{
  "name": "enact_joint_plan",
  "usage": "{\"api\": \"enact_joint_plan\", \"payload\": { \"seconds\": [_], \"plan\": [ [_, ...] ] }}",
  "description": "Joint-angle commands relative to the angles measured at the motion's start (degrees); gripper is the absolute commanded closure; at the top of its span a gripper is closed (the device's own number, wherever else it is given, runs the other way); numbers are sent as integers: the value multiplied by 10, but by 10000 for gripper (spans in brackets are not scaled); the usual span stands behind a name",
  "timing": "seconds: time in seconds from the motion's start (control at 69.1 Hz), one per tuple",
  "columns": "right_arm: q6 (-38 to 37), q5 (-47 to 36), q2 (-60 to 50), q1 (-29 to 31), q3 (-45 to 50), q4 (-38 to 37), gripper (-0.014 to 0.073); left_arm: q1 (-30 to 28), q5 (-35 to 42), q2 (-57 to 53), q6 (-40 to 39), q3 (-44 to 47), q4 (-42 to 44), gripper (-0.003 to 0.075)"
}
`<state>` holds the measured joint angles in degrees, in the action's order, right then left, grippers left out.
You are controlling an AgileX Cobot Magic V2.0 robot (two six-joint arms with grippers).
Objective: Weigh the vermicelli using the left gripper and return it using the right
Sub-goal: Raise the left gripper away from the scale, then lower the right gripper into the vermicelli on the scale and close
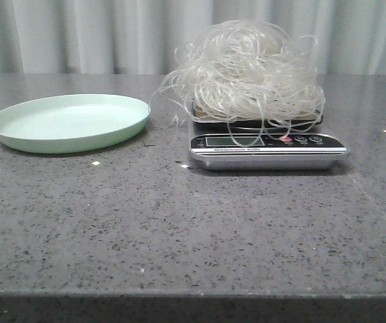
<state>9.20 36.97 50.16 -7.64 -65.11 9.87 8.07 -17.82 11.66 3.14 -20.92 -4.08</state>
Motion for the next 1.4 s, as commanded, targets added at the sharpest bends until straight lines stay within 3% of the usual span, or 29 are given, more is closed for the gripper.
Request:
{"api": "enact_joint_plan", "payload": {
  "seconds": [0.0,0.101,0.478,0.868,1.245,1.303,1.389],
  "plan": [
    [19,4,56,-29,-62,-1,31,0,48,6,-5,-15,-6,583],
    [22,28,105,-57,-98,-1,-28,0,48,6,-5,-15,-6,583],
    [24,46,298,-153,-219,-1,-28,0,48,6,-5,-15,-6,583],
    [24,55,466,-159,-264,-1,-28,0,48,6,-5,-15,-6,583],
    [24,119,527,-159,-264,-1,-28,0,48,6,-5,-15,-6,583],
    [24,119,527,-159,-264,-1,-15,0,48,6,-5,-15,-6,584],
    [24,118,527,-159,-264,-1,75,0,48,6,-5,-15,-6,583]
  ]
}}
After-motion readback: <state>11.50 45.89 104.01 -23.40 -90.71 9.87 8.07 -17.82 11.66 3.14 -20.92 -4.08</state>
